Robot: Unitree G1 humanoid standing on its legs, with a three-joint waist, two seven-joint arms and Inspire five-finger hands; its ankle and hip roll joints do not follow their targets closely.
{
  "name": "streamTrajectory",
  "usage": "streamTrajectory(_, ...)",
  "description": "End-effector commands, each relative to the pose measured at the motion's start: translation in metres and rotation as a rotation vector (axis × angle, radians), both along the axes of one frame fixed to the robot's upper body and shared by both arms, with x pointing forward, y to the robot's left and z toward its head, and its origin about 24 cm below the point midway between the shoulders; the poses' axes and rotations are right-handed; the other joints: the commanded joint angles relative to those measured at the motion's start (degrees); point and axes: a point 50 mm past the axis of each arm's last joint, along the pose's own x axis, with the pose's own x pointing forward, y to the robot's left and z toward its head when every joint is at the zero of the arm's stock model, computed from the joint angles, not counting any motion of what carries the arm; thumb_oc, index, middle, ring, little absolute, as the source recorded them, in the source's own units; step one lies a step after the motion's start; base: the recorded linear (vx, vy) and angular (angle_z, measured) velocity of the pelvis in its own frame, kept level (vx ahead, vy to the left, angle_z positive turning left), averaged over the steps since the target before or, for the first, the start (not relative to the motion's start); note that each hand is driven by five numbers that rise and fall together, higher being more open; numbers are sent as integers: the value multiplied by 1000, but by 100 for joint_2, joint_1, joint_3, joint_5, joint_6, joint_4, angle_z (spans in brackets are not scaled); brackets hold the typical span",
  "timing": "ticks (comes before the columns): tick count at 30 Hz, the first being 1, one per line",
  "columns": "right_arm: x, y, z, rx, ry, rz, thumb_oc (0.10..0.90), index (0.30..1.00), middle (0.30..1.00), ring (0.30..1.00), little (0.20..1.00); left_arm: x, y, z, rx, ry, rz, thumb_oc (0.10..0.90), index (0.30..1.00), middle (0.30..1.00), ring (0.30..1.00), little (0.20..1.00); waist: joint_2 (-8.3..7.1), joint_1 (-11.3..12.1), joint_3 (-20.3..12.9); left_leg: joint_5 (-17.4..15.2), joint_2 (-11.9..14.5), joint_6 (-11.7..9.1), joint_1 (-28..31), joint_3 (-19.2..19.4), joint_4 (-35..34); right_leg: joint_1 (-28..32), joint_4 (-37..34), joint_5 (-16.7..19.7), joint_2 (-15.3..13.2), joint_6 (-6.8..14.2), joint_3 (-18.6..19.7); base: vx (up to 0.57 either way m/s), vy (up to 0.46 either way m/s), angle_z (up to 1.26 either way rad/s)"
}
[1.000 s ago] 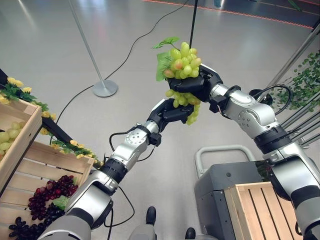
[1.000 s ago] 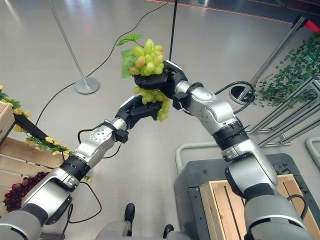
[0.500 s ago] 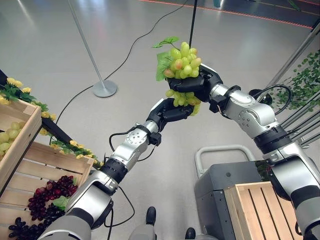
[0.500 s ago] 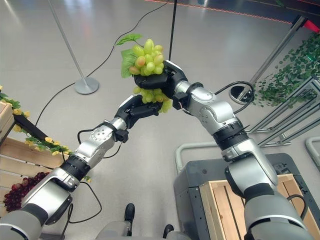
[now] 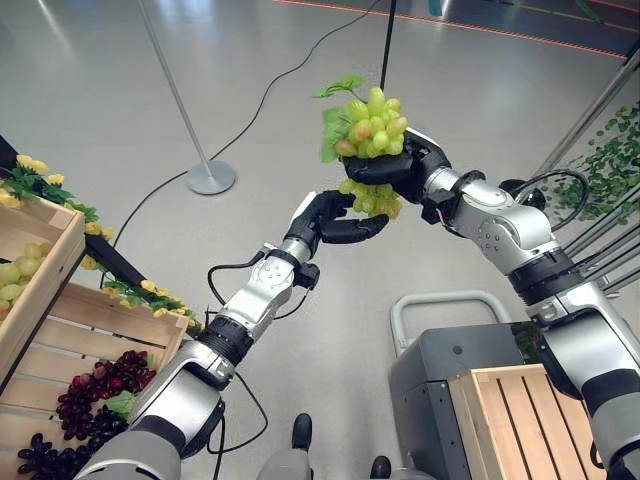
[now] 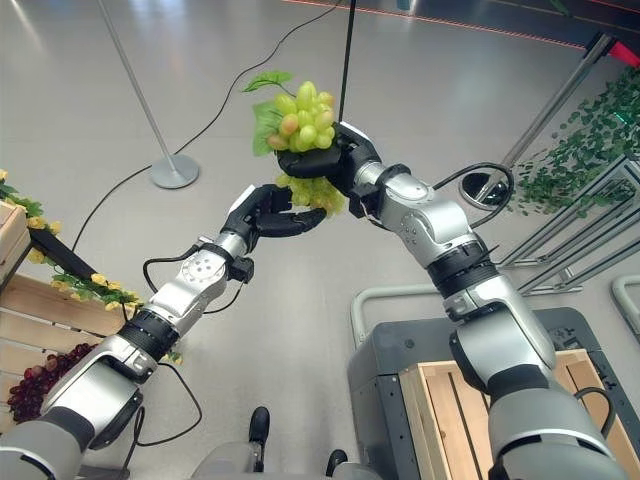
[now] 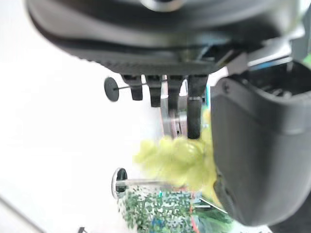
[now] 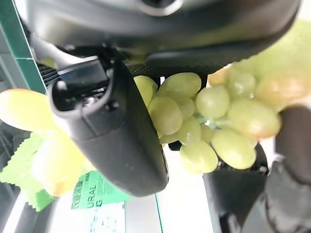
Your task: Pick up the fruits from the basket on one side to the basket on the other side
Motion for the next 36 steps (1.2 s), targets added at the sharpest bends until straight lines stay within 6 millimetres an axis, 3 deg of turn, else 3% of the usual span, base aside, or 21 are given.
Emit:
streamTrajectory(1, 3, 2, 47, 97, -189, -21, 400, 300, 300, 300, 300, 5, -21, 39, -125, -198, -67, 800, 900, 900, 900, 900, 22, 175, -1379, -821, 492, -580, 624, 120, 6, -335, 2, 368, -251, -29, 92, 0, 0, 0)
streamTrajectory(8, 7, -17, 51, 121, -194, -85, 400, 300, 300, 300, 300, 3, -10, 35, -153, -204, -32, 800, 900, 900, 900, 900, 14, 215, -1367, -837, 476, -575, 641, 83, 6, -312, 2, 365, -244, -35, 88, 0, 0, 0)
streamTrajectory(13, 6, -13, 49, 150, -177, -64, 400, 300, 300, 300, 300, 2, -6, 33, -204, -189, -4, 800, 900, 900, 900, 900, 3, 222, -1368, -841, 475, -573, 644, 77, 6, -309, 2, 361, -249, -39, 80, 1, 0, 1)
streamTrajectory(18, 4, -3, 45, 165, -159, -5, 400, 300, 300, 300, 300, 1, -15, 29, -240, -164, -48, 800, 900, 900, 900, 900, -3, 214, -1363, -836, 478, -570, 639, 74, 6, -315, 2, 364, -243, -44, 87, 0, 0, 0)
streamTrajectory(29, -10, 46, 37, 256, -89, 249, 400, 300, 300, 300, 300, -2, -34, 15, -240, -77, -130, 800, 900, 900, 900, 900, -3, 187, -1371, -838, 472, -565, 658, 90, 6, -302, 2, 355, -236, -52, 118, 0, 0, 0)
streamTrajectory(36, -20, 67, 32, 285, -51, 352, 400, 300, 300, 300, 300, 0, -40, 13, -218, -54, -136, 800, 900, 900, 900, 900, 2, 146, -1362, -822, 483, -569, 659, 127, 6, -312, 2, 357, -236, -47, 147, 0, 0, 0)
